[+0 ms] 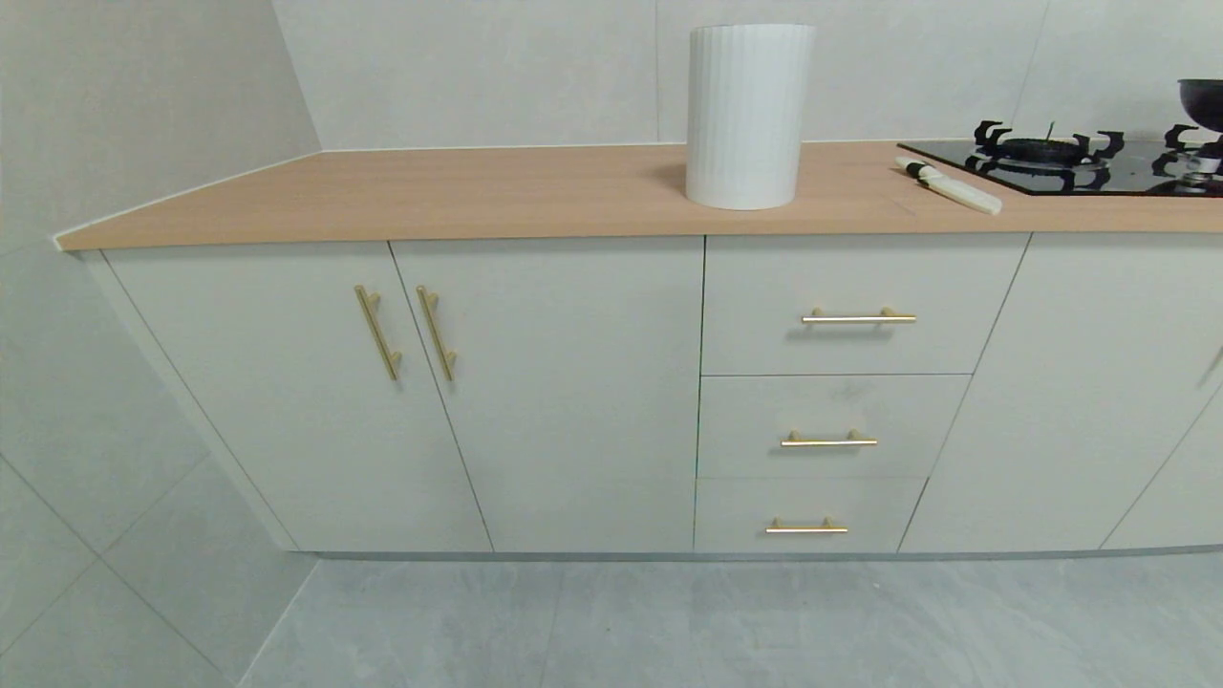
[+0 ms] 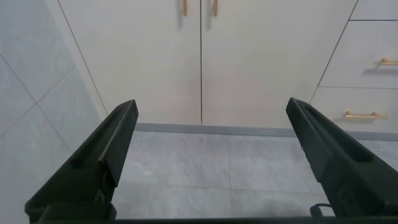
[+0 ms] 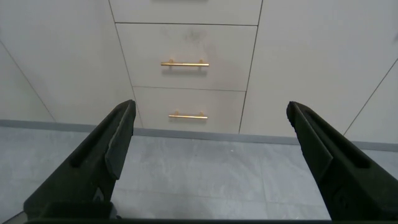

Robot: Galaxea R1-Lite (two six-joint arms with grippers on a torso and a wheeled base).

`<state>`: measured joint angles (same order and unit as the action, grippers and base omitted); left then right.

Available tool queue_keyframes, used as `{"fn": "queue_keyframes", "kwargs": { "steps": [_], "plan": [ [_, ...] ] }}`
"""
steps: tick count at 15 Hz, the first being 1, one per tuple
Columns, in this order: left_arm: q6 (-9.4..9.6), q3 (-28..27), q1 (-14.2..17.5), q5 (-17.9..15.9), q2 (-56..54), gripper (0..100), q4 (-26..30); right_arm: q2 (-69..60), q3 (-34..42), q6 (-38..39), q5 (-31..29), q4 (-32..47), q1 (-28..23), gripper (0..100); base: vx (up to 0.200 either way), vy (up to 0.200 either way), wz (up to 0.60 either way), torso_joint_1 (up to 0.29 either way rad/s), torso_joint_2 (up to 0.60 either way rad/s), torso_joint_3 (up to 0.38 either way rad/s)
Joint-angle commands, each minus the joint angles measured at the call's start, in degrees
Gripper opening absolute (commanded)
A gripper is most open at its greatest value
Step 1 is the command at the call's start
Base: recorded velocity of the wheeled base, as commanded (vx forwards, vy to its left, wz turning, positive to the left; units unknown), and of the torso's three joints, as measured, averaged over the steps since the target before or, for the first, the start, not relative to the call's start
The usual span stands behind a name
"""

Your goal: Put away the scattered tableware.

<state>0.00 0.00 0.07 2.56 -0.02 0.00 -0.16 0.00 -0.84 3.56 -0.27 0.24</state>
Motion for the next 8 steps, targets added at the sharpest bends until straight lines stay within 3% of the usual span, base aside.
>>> {"fn": "queue_keyframes", "kwargs": {
  "steps": [1,3,8],
  "plan": [
    [0.09,0.00,0.01,-0.01,0.02,100,0.00,0.16,0.00,-0.04,0.04,0.09,0.02,100,0.000,0.000,0.00,0.000,0.00,0.000],
    [0.35,0.00,0.01,-0.01,0.11,100,0.00,0.16,0.00,0.23,0.04,0.09,0.02,100,0.000,0.000,0.00,0.000,0.00,0.000],
    [0.35,0.00,0.01,-0.01,0.02,100,0.00,0.16,0.00,0.23,0.04,0.09,0.11,100,0.200,0.000,0.00,0.005,0.00,0.002]
  ]
}}
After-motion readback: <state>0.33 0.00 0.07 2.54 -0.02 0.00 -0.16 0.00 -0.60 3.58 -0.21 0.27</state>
